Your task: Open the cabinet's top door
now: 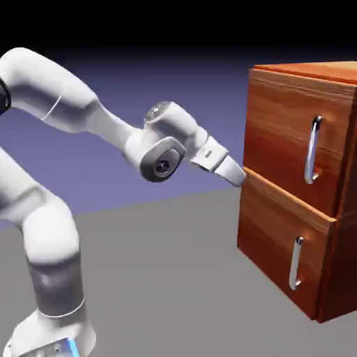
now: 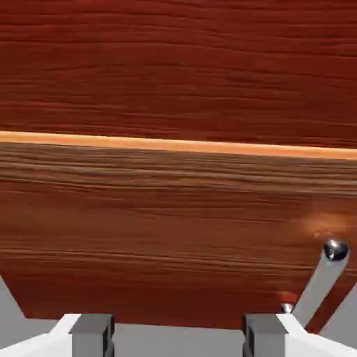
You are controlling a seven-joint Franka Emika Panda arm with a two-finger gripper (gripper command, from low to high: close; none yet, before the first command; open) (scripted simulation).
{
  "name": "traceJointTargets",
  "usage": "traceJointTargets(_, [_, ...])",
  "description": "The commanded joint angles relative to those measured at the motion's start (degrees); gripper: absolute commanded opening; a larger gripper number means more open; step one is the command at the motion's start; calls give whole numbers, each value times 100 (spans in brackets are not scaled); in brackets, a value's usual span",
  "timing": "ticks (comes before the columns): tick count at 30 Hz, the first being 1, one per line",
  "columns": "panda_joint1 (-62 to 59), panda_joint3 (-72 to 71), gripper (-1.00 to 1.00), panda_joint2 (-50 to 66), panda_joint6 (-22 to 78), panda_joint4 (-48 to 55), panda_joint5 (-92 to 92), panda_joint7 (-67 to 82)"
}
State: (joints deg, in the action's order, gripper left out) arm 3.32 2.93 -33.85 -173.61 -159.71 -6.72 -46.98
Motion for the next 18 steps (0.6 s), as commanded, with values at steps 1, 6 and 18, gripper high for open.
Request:
traceJointTargets(1, [98,109,0,-44,15,48,-250,-168])
traceJointTargets(6, [585,651,0,-265,88,287,-1496,-1005])
traceJointTargets(18, [1756,1953,0,-795,263,860,-4486,-3015])
